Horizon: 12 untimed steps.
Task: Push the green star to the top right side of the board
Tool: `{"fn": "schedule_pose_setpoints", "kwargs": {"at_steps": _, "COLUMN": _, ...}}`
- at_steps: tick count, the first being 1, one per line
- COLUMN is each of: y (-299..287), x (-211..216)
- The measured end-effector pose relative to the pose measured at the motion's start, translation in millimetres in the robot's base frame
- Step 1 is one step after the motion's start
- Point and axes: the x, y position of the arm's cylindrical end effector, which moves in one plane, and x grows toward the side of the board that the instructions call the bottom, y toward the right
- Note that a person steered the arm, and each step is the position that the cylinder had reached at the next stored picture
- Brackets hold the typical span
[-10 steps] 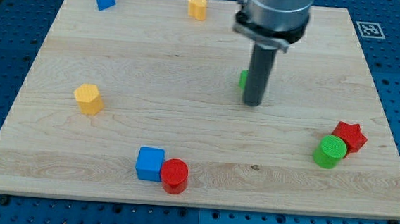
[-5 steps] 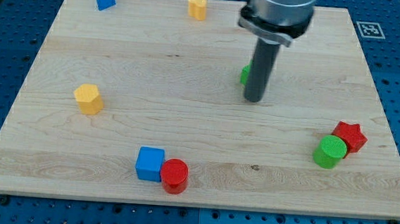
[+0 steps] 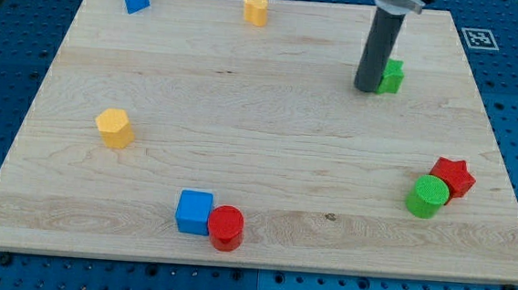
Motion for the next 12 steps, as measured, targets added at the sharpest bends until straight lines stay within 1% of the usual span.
{"fn": "schedule_pose_setpoints", "kwargs": {"at_steps": 3, "y": 66, "x": 4}}
{"fn": "schedule_pose_setpoints", "kwargs": {"at_steps": 5, "y": 68, "x": 4}}
{"fn": "schedule_pose_setpoints", "kwargs": {"at_steps": 12, "y": 65, "x": -96}}
